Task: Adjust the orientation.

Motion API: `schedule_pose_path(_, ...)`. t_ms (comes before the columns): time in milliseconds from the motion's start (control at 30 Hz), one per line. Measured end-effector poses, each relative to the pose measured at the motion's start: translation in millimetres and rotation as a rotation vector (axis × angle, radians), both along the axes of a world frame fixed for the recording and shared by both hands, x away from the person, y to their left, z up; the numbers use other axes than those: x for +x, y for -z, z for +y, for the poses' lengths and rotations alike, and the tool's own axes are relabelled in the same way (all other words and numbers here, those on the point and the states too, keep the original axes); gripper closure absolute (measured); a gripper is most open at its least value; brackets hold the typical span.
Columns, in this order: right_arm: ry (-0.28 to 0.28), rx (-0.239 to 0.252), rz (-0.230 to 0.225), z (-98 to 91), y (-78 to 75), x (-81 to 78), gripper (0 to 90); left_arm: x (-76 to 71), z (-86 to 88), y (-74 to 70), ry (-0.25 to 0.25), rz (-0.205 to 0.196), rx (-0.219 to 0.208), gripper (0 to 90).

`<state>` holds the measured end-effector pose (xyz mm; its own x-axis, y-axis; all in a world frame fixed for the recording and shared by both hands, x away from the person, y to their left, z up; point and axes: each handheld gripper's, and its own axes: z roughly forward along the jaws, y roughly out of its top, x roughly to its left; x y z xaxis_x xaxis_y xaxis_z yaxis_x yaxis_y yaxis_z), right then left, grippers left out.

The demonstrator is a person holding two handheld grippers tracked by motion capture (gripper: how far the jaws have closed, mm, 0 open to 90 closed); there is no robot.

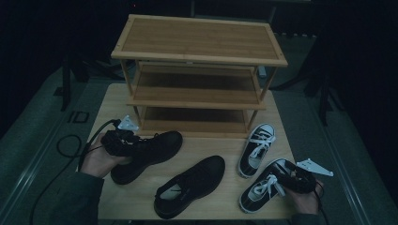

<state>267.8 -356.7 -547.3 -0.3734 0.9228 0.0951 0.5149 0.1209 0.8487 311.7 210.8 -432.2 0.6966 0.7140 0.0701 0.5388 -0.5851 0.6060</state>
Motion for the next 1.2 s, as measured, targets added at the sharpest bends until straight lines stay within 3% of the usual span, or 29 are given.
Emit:
schedule_pose_path(467, -0.001, -0.010, 0.005, 0.9, -1.0, 0.3, 31.4, -6.1, -20.6, -5.6, 0.075, 0.020, -0.043, 59.6)
schedule_pose_path(1200, -0.006, -0.004, 0.005, -0.4, -0.3, 0.7, 31.4, -17.4, -68.3, -2.1, 0.222, 0.065, -0.042, 59.8)
